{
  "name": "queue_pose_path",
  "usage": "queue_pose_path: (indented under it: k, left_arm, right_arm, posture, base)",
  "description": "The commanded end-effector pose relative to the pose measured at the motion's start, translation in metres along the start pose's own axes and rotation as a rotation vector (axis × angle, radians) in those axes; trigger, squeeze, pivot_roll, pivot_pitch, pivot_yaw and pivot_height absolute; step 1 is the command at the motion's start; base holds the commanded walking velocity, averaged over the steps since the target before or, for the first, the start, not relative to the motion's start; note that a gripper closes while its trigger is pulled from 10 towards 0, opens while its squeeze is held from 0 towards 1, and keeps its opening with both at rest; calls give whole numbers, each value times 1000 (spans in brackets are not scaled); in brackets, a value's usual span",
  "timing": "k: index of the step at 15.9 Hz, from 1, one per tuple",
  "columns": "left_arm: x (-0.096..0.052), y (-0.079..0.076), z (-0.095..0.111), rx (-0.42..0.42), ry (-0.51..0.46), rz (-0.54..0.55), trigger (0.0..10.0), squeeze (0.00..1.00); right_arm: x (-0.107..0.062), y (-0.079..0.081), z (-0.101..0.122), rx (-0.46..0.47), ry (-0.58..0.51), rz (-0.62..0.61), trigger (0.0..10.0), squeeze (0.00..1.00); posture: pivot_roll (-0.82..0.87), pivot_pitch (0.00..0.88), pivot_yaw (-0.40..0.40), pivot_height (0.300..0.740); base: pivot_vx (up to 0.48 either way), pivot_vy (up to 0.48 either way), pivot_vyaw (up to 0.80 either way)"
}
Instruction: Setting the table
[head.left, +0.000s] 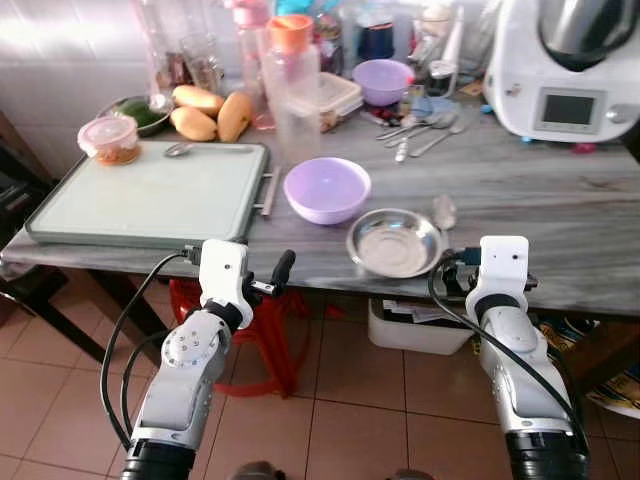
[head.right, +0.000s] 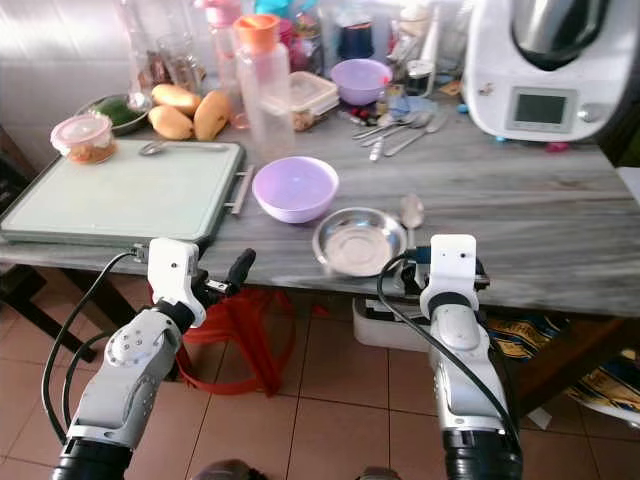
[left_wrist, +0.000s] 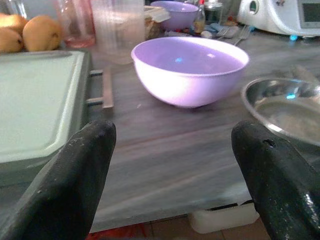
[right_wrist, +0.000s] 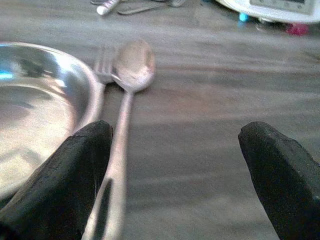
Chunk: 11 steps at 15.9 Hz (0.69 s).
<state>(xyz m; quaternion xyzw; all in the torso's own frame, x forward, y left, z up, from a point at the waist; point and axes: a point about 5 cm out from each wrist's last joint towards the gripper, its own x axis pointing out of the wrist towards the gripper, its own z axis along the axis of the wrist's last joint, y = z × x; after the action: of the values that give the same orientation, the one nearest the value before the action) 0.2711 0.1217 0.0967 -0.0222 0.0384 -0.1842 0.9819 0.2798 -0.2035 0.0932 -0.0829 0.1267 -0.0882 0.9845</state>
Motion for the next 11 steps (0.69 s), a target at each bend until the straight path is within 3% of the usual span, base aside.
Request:
queue_pose_path:
  k: [1, 11]
  left_arm:
    - [-2, 2, 2, 17, 3, 3, 10000, 0]
    - [-6, 3, 5, 27, 5, 4, 10000, 0]
  right_arm:
    - [4, -1, 1, -2, 18, 8, 10000, 0]
    - [18, -3, 11, 12, -23, 6, 10000, 0]
  posture:
    - [-11, 1, 63, 740]
    - [1, 15, 68, 740]
  base:
    - [0, 0, 0]
    - [0, 0, 0]
